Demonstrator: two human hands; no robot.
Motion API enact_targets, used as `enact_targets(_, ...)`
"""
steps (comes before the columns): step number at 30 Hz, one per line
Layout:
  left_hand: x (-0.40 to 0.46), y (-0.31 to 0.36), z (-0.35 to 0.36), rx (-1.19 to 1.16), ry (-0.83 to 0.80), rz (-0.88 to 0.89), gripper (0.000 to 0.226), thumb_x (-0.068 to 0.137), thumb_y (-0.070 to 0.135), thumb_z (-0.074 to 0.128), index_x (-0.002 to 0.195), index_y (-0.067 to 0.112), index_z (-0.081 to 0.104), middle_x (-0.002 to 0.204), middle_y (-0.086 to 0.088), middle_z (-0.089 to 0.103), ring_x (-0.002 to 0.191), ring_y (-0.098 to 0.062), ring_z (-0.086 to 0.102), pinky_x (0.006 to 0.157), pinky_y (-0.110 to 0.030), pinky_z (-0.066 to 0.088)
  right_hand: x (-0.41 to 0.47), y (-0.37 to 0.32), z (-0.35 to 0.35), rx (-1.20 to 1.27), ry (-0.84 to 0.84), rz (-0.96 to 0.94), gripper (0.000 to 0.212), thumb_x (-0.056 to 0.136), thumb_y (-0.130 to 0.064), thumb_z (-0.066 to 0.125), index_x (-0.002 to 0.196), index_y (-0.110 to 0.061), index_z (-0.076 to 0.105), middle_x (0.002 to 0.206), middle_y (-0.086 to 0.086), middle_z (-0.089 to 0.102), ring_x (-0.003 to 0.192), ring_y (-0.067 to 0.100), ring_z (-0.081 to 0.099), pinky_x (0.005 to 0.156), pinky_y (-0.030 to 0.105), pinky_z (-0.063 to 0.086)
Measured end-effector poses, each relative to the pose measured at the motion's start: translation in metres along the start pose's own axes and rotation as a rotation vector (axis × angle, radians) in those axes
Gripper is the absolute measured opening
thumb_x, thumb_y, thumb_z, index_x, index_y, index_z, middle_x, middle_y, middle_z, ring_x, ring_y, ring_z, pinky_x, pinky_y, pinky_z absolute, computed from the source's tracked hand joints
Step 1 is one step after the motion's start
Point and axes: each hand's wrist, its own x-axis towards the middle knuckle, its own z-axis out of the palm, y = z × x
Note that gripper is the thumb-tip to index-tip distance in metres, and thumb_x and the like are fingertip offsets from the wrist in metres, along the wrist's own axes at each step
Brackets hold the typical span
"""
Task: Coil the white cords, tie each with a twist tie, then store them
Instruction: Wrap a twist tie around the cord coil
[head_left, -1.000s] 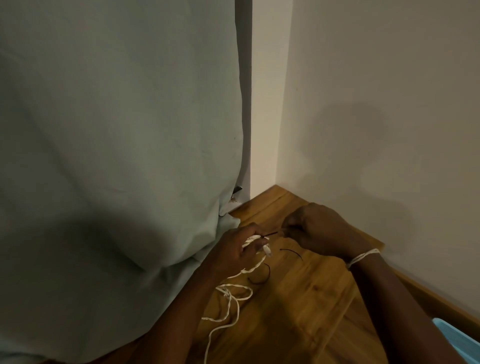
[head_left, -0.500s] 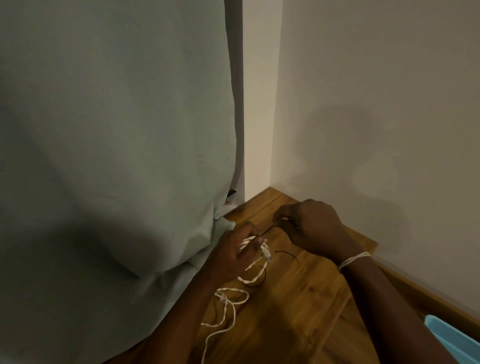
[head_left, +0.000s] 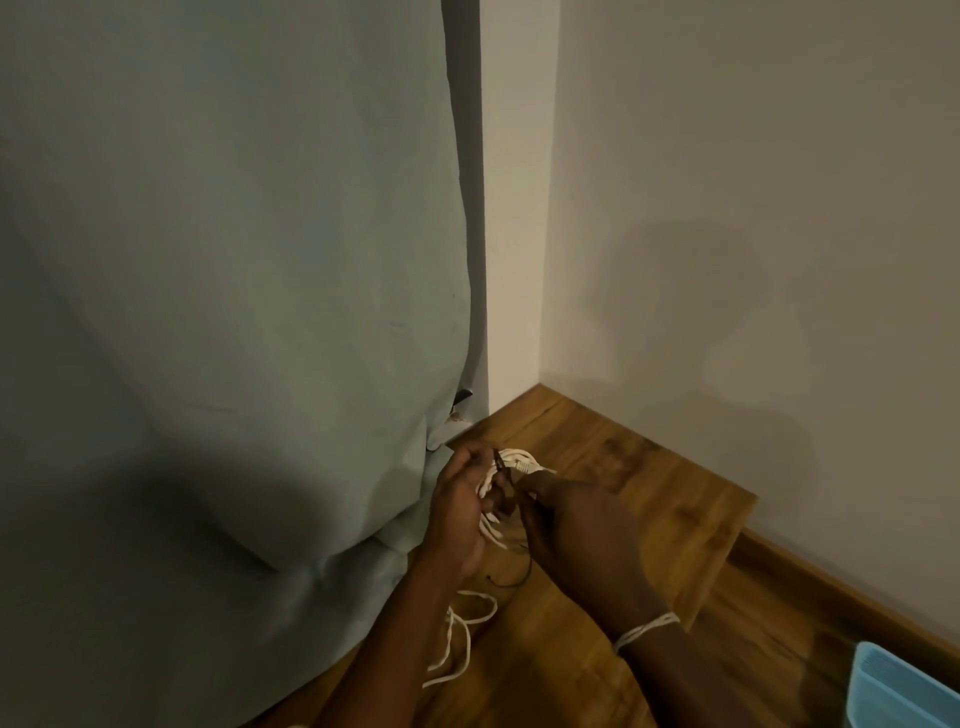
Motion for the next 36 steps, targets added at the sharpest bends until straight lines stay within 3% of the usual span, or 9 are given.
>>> enact_targets(2,-0.002,0.008,0.001,-0.027,-0.008,-0.005,0.014,0.094,0.010,0.056,0.106,0.007,0.063,0.091,-0.011,0.069,0.080,-0.022,0.064,0.063,-0.028,0.054,-0.003,-0.002,0.000,-0.009,0.024,0.000,0.017,0.092,-0.029,0.056,0.093,-0.029,0.074,0.067,-0.008,0.069,0.048,0.004,0.047,0.046,0.009,0.024)
enact_targets(6,-0.007,0.015,0.004,0.143,-0.024,0.082,0.031,0.085,-0.002,0.066,0.113,0.008,0.061,0.102,-0.014,0.072,0.089,-0.029,0.070,0.072,-0.039,0.056,-0.005,-0.004,0.002,0.096,0.003,-0.028,0.018,0.091,-0.019,0.061,0.101,-0.026,0.074,0.076,-0.008,0.071,0.057,0.006,0.058,0.051,0.012,0.038)
enact_targets(10,-0.010,0.017,0.002,0.345,0.001,0.183,0.032,0.081,0.000,0.070,0.110,0.011,0.061,0.098,-0.004,0.071,0.080,-0.014,0.070,0.057,-0.021,0.054,-0.008,-0.003,0.002,0.208,-0.034,0.004,0.023,0.092,-0.012,0.063,0.108,-0.023,0.075,0.087,-0.005,0.074,0.065,0.004,0.060,0.059,0.008,0.041)
enact_targets(17,-0.012,0.022,0.005,0.444,0.012,0.308,0.029,0.080,-0.003,0.068,0.105,0.012,0.064,0.099,-0.001,0.071,0.088,-0.013,0.070,0.062,-0.017,0.054,-0.020,-0.016,-0.017,0.503,-0.235,0.058,0.034,0.090,-0.024,0.068,0.112,-0.049,0.063,0.092,-0.019,0.071,0.079,0.004,0.068,0.065,0.016,0.053)
enact_targets(21,-0.011,0.023,-0.002,0.499,0.000,0.348,0.029,0.082,0.001,0.069,0.110,0.010,0.063,0.101,-0.001,0.071,0.091,-0.012,0.069,0.066,-0.017,0.055,-0.014,-0.012,-0.052,1.036,-0.433,0.387,0.025,0.089,-0.025,0.070,0.113,-0.019,0.074,0.105,-0.002,0.076,0.095,0.017,0.074,0.071,0.035,0.062)
enact_targets(26,-0.012,0.024,-0.007,0.528,-0.033,0.347,0.024,0.085,0.001,0.067,0.108,0.008,0.063,0.101,-0.004,0.071,0.092,-0.013,0.069,0.073,-0.020,0.056,0.009,0.016,-0.070,0.915,-0.035,0.429,0.018,0.093,-0.020,0.062,0.089,-0.009,0.075,0.090,0.008,0.077,0.055,0.022,0.064,0.045,0.027,0.048)
enact_targets(28,-0.015,0.026,-0.004,0.525,-0.101,0.349,0.022,0.085,0.000,0.066,0.106,0.008,0.064,0.099,-0.004,0.071,0.090,-0.015,0.070,0.071,-0.021,0.056,0.028,0.028,-0.063,0.958,0.021,0.514,0.017,0.095,-0.016,0.062,0.087,-0.008,0.074,0.087,0.008,0.075,0.062,0.018,0.057,0.046,0.023,0.043)
enact_targets(33,-0.024,0.031,0.006,0.516,-0.202,0.416,0.019,0.085,-0.005,0.065,0.099,0.009,0.066,0.095,-0.002,0.072,0.089,-0.014,0.070,0.073,-0.021,0.055,0.055,0.036,-0.034,1.022,-0.527,0.502,0.019,0.097,-0.022,0.059,0.095,-0.017,0.076,0.091,0.003,0.075,0.084,0.018,0.066,0.069,0.028,0.053)
enact_targets(36,-0.027,0.034,0.005,0.537,-0.215,0.465,0.018,0.084,-0.003,0.067,0.098,0.008,0.065,0.097,-0.002,0.069,0.092,-0.012,0.067,0.077,-0.020,0.053,0.053,0.042,-0.027,1.234,-0.634,0.451,0.022,0.095,-0.019,0.057,0.093,-0.012,0.077,0.090,0.006,0.075,0.084,0.018,0.068,0.076,0.029,0.055)
